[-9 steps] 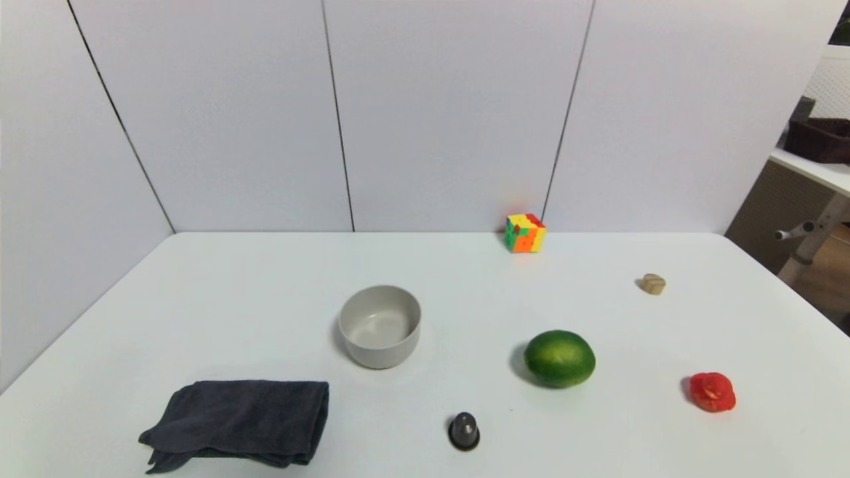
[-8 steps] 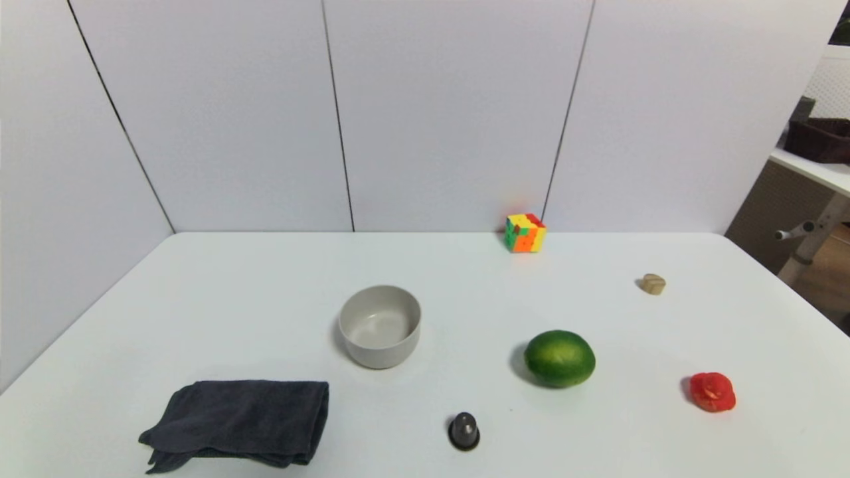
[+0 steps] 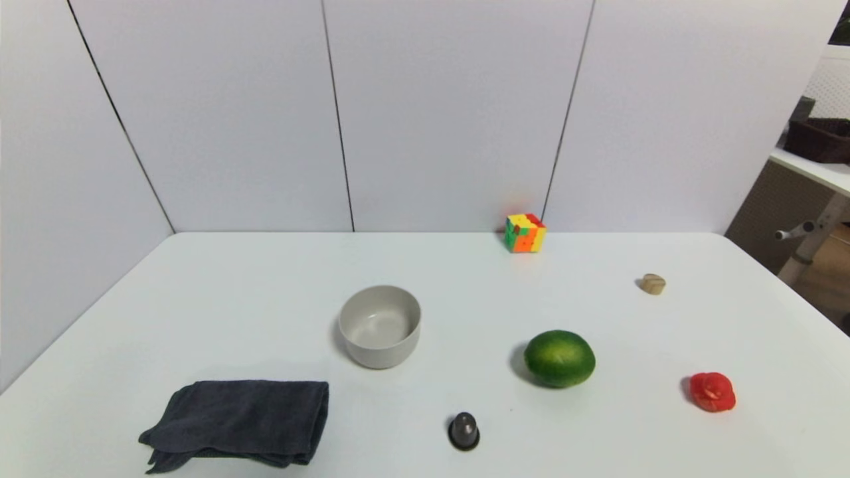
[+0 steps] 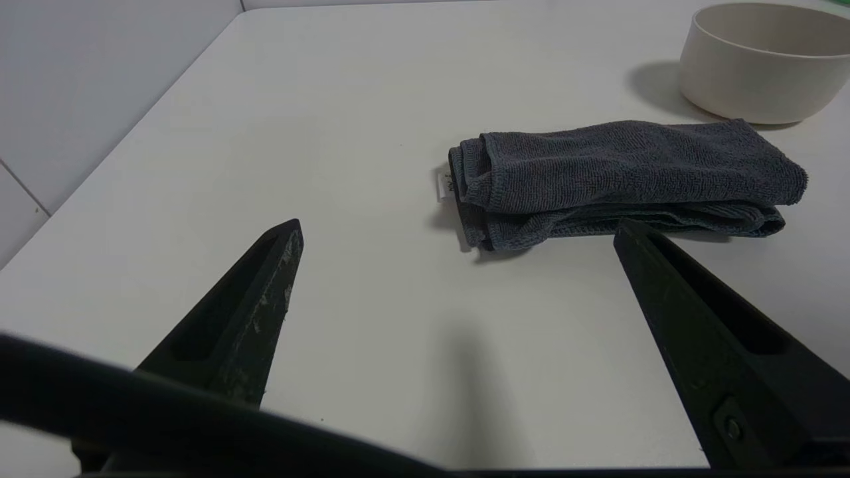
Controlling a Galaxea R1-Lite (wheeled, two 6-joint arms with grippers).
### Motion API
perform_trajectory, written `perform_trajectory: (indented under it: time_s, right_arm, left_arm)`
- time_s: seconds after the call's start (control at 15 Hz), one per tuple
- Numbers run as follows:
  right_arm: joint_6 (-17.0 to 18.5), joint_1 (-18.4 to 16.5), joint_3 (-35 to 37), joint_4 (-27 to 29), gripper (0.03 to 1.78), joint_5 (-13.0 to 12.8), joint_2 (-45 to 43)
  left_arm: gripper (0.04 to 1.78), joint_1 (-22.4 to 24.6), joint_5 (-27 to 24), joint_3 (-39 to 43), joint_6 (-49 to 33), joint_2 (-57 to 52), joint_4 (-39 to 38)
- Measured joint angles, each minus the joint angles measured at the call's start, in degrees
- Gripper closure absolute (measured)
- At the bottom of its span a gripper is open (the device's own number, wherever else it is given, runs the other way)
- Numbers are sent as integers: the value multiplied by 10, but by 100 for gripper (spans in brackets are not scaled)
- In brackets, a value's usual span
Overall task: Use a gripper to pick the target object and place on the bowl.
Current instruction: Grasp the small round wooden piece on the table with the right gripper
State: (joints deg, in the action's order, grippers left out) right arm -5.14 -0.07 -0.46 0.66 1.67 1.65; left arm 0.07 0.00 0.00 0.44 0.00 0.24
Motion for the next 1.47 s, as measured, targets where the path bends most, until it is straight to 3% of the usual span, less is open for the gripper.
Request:
perform_trajectory:
  time_s: [0.2,0.47,0.73,1.2,1.47]
  right_arm:
    - [1,1,-52,12,10,3,60]
    - [-1,-5,-177,68,10,12,198]
    - [0,-14,-329,133,10,17,381]
    - [2,-30,-611,181,10,14,748]
    - [2,-45,-810,295,10,13,914]
  left_arm:
    - [13,0,0,0,0,0,0]
    - [13,0,0,0,0,0,0]
    - [13,0,0,0,0,0,0]
    - [13,0,0,0,0,0,0]
    - [13,0,0,0,0,0,0]
